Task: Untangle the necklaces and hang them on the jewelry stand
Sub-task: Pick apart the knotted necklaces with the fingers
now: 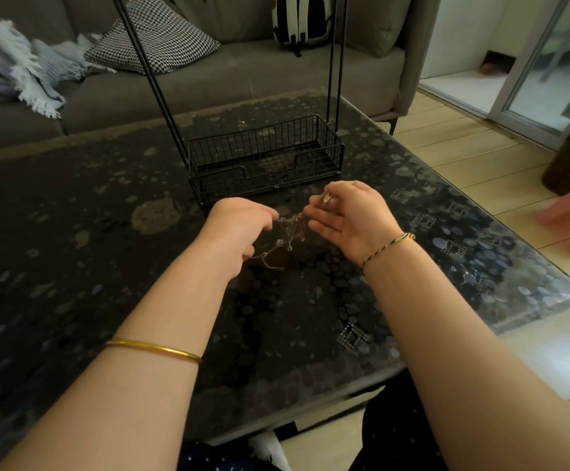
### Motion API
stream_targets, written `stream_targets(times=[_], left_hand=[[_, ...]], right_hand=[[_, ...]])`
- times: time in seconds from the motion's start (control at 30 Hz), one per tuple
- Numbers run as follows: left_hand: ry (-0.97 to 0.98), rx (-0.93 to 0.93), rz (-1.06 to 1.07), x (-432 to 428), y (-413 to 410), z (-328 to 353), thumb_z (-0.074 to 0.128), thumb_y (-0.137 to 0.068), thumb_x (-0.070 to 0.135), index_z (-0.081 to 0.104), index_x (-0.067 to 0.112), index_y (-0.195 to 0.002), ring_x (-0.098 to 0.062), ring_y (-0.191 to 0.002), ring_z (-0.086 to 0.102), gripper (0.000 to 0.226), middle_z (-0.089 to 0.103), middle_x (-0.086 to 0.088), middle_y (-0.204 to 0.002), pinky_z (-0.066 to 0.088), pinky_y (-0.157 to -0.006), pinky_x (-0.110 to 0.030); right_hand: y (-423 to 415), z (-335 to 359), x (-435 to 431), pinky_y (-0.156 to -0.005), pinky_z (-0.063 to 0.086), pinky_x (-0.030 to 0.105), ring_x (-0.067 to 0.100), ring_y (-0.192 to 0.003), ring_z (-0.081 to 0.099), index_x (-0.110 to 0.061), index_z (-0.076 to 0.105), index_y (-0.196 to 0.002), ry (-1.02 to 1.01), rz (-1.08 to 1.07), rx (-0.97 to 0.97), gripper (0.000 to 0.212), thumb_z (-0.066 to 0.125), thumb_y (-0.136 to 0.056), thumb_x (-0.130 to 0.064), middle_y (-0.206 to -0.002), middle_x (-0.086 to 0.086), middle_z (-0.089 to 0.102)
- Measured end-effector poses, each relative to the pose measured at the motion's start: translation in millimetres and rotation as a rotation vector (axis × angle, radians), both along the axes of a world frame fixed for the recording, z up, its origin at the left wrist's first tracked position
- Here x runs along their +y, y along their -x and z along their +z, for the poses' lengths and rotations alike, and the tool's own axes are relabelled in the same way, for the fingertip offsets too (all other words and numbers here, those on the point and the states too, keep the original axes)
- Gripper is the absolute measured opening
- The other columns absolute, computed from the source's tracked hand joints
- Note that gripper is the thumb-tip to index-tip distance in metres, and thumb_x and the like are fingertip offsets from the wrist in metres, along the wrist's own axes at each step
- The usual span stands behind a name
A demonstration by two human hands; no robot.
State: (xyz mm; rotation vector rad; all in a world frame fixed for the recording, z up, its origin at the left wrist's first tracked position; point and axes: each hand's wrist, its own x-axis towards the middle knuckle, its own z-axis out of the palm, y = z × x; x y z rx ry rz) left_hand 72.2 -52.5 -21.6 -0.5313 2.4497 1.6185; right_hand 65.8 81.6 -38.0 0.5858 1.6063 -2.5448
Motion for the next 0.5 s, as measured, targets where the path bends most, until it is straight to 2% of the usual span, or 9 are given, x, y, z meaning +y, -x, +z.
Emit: stream_targets(times=[0.03,0.1,0.17,0.23,0.33,0.4,0.5], left_hand=[[0.054,0.023,-0.03,0.1,-1.1,-0.7,0.055,-0.091,0.004,0.07,0.019,-0.092,-0.015,-0.067,0.052,0.022,0.064,-0.013,-0.109,0.034,-0.055,-0.02],[0.108,0.053,-0.087,-0.7,-2.9,-1.5,0.059,-0.092,0.009,0.07,0.02,-0.093,-0.015,-0.071,0.054,0.016,0.064,-0.009,-0.107,0.033,-0.056,-0.019],[0.109,0.052,-0.142,-0.9,-4.1,-1.1,0.063,-0.091,0.018,0.07,0.021,-0.097,-0.011,-0.065,0.051,0.01,0.063,-0.004,-0.087,0.03,-0.05,-0.022],[0.114,0.027,-0.178,-0.5,-4.1,-1.1,0.065,-0.091,0.024,0.069,0.024,-0.099,-0.01,-0.056,0.042,0.01,0.053,0.002,-0.07,0.029,-0.048,-0.022],[0.083,0.019,-0.197,1.7,-3.0,-2.5,0.065,-0.091,0.025,0.071,0.028,-0.101,-0.008,-0.05,0.034,0.012,0.058,0.003,-0.075,0.026,-0.043,-0.02],[0.058,0.028,-0.179,3.3,-2.1,-3.1,0.064,-0.092,0.024,0.071,0.028,-0.097,-0.008,-0.049,0.033,0.01,0.065,0.001,-0.089,0.025,-0.042,-0.02],[0.022,0.019,-0.153,1.0,0.7,-5.5,0.063,-0.092,0.026,0.07,0.026,-0.091,-0.009,-0.052,0.033,0.007,0.058,0.0,-0.081,0.026,-0.046,-0.021]], right_hand=[[0.1,-0.2,0.6,-0.072,0.054,0.032,0.018,-0.071,0.065,-0.016,0.05,-0.092,-0.015,-0.022,0.009,0.009,0.044,-0.098,-0.015,-0.082,0.006,0.063],[0.4,-0.4,1.1,-0.073,0.054,0.033,0.016,-0.067,0.063,-0.017,0.048,-0.09,-0.028,-0.067,0.024,0.013,0.04,-0.1,-0.015,-0.078,0.004,0.059],[0.7,-1.3,0.9,-0.073,0.054,0.032,0.015,-0.065,0.061,-0.017,0.046,-0.087,-0.041,-0.099,0.029,0.017,0.037,-0.101,-0.014,-0.075,0.003,0.056],[1.3,-2.0,0.7,-0.071,0.054,0.031,0.015,-0.065,0.06,-0.018,0.045,-0.085,-0.04,-0.122,0.022,0.019,0.035,-0.101,-0.014,-0.074,0.003,0.055],[2.3,-2.7,1.1,-0.071,0.055,0.032,0.017,-0.067,0.061,-0.016,0.047,-0.087,0.034,-0.122,-0.006,0.018,0.036,-0.1,-0.012,-0.072,0.003,0.054],[1.9,-3.0,1.0,-0.07,0.055,0.032,0.017,-0.067,0.062,-0.013,0.048,-0.088,0.063,-0.094,-0.022,0.015,0.038,-0.099,-0.012,-0.07,0.003,0.054],[1.5,-2.5,0.4,-0.078,0.053,0.035,0.017,-0.068,0.062,-0.014,0.049,-0.089,0.061,-0.075,-0.036,0.014,0.039,-0.098,-0.012,-0.065,0.001,0.051]])
